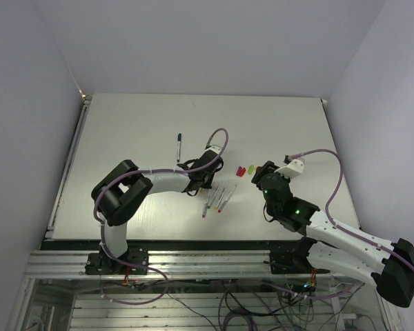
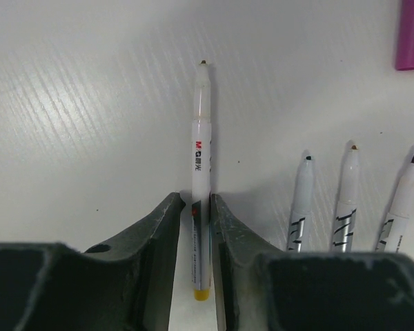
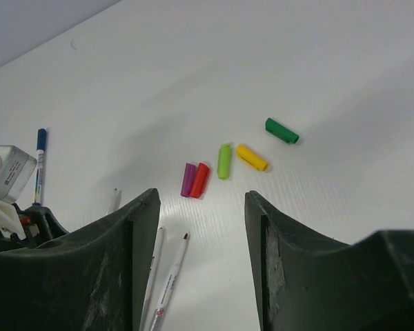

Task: Insert the pens into the pen caps

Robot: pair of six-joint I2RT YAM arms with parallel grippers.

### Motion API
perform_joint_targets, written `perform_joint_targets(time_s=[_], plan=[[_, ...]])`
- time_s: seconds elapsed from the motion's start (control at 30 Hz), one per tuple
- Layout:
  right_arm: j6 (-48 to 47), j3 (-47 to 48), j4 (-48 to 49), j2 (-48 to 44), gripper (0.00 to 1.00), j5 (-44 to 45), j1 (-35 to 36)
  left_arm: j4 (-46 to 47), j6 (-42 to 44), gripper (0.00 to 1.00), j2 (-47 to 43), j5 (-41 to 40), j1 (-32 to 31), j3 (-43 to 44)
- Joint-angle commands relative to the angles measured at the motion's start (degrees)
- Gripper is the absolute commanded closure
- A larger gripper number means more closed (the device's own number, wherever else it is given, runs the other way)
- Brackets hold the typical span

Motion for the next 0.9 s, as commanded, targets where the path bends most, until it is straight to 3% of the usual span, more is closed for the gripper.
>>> perform_joint_targets(time_s=[0.0,0.17,0.3,0.6,0.7,0.87], plan=[[0.59,0.44,1.11,-0.74,0.48,0.82,-0.22,-8.61,-1.45,0.67,1.09,-1.40,-0.43,0.32],[0.57,0.74,1.21,-0.63,0.49,0.71,-0.16,-10.29,-2.09,0.76,2.58,-1.17,-0.43,0.72],[0.81,1.01,0.74,-0.70,0.49,0.92,-0.22,-10.73,-2.40,0.93,3.83,-0.68,-0.47,0.90],[0.01,1.86,-2.11,-1.13,0.55,1.75,-1.28,-8.02,-1.84,0.93,1.44,-0.13,-0.50,-0.12],[-2.01,2.95,-2.97,-0.49,0.56,-5.28,-7.01,-7.03,-1.29,0.93,-0.35,-0.02,-0.50,0.00],[-5.30,2.53,-1.40,1.53,0.57,-23.34,-23.39,-5.47,-0.59,0.93,-3.82,-0.56,-0.49,0.24]])
